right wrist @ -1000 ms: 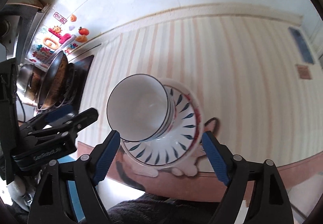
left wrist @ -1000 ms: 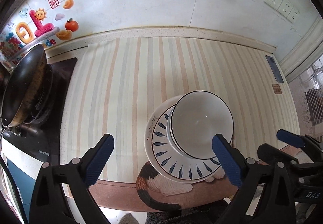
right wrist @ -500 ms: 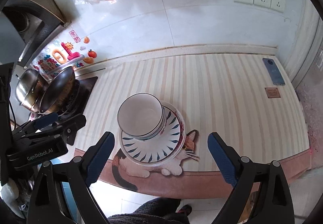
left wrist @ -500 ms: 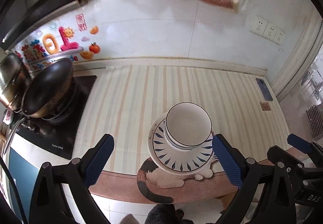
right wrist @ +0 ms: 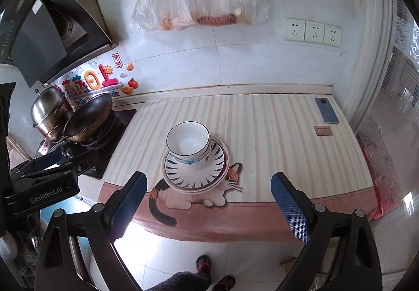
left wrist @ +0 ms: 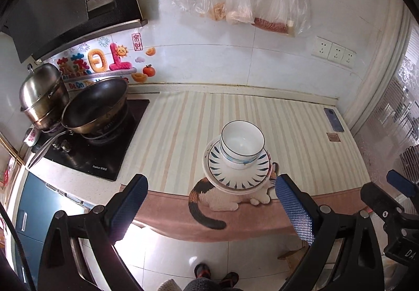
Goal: Organize plates and bowls
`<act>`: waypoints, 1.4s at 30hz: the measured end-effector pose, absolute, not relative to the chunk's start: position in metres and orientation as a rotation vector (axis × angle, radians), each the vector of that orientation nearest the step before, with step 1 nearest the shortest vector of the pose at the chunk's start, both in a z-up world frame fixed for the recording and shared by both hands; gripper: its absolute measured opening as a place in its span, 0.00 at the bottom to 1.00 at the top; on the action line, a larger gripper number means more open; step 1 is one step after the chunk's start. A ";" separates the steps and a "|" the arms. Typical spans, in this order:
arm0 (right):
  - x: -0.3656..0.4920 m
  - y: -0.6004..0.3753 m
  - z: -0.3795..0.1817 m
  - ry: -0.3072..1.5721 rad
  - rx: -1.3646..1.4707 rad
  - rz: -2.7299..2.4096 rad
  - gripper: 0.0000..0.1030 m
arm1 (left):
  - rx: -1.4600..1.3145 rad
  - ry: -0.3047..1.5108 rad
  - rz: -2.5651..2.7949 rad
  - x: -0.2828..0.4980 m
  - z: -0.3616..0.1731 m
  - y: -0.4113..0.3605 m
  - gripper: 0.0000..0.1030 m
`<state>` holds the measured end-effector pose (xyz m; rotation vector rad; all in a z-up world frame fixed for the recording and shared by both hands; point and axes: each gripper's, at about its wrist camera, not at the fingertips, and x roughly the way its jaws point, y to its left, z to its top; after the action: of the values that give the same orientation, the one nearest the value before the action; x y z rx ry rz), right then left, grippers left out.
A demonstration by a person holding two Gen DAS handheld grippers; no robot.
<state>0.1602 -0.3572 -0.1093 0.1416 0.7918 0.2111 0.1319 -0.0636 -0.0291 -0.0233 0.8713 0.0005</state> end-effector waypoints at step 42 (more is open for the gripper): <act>0.041 -0.337 -0.067 0.674 0.135 0.154 0.96 | -0.015 0.772 -0.021 0.035 0.007 -0.042 0.97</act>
<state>0.0408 -0.3365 -0.0674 0.1350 0.6743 0.1541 0.0347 -0.0421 0.0072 -0.0153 0.7721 -0.0209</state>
